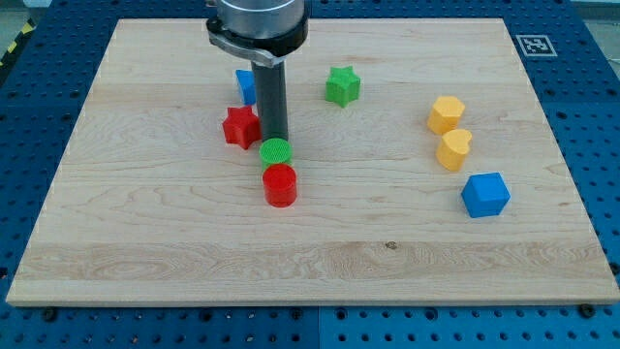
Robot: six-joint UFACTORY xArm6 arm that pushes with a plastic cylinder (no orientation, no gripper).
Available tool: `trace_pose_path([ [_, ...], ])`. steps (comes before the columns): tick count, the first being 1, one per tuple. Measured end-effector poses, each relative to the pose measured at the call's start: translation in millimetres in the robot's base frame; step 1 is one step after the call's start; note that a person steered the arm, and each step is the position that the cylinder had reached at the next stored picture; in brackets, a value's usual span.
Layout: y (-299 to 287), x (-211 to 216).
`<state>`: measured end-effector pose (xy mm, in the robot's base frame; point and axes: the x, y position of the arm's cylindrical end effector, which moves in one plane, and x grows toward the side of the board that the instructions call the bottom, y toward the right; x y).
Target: Push the green circle left a bit
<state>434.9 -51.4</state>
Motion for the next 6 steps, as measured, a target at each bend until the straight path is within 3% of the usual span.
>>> trace_pose_path([
  [3,66.8,22.4],
  [6,27.5,37.7],
])
